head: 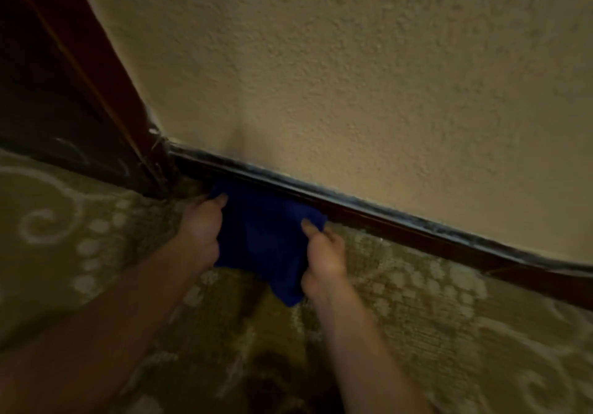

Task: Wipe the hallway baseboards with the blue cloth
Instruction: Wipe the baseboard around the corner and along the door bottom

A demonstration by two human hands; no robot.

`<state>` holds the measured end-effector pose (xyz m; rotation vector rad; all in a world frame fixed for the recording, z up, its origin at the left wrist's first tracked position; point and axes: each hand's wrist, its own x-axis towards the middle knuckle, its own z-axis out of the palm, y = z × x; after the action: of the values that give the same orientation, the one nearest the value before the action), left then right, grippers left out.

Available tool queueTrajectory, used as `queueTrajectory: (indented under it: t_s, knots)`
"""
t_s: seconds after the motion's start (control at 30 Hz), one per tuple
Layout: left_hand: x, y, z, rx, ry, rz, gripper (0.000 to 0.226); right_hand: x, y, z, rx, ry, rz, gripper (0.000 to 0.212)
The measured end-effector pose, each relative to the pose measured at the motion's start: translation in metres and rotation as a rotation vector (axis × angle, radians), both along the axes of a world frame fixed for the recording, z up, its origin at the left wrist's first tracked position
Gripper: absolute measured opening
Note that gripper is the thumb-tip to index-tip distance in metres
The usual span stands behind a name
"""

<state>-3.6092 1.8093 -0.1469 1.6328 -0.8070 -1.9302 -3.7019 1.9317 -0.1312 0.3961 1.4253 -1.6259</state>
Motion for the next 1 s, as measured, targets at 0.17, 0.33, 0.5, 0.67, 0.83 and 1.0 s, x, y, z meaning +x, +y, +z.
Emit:
queueTrajectory:
  t_s: [0.17,0.33,0.5,0.67,0.83,1.0]
  knots:
    - [0.003,-0.008,-0.006,0.036,0.019,-0.032,0.027,-0.006,-0.006,-0.006,0.044,0.006,0.03,0.01]
    - [0.013,-0.024,0.007,-0.083,0.096,-0.014,0.037,-0.007,-0.006,0.006,-0.112,0.004,0.038,0.013]
    - [0.019,-0.028,-0.01,-0.076,0.011,-0.008,0.042,0.005,-0.017,-0.001,0.019,0.006,0.055,0.022]
    - [0.021,-0.033,-0.009,-0.096,0.028,0.086,0.049,0.004,-0.028,0.007,0.021,-0.014,0.083,0.007]
    - [0.028,-0.051,0.012,-0.215,0.036,0.113,0.046,0.02,-0.044,0.008,-0.046,0.045,0.126,0.01]
    - [0.024,-0.027,0.004,-0.187,-0.094,0.128,0.049,0.026,-0.049,0.0,0.054,-0.004,0.133,0.019]
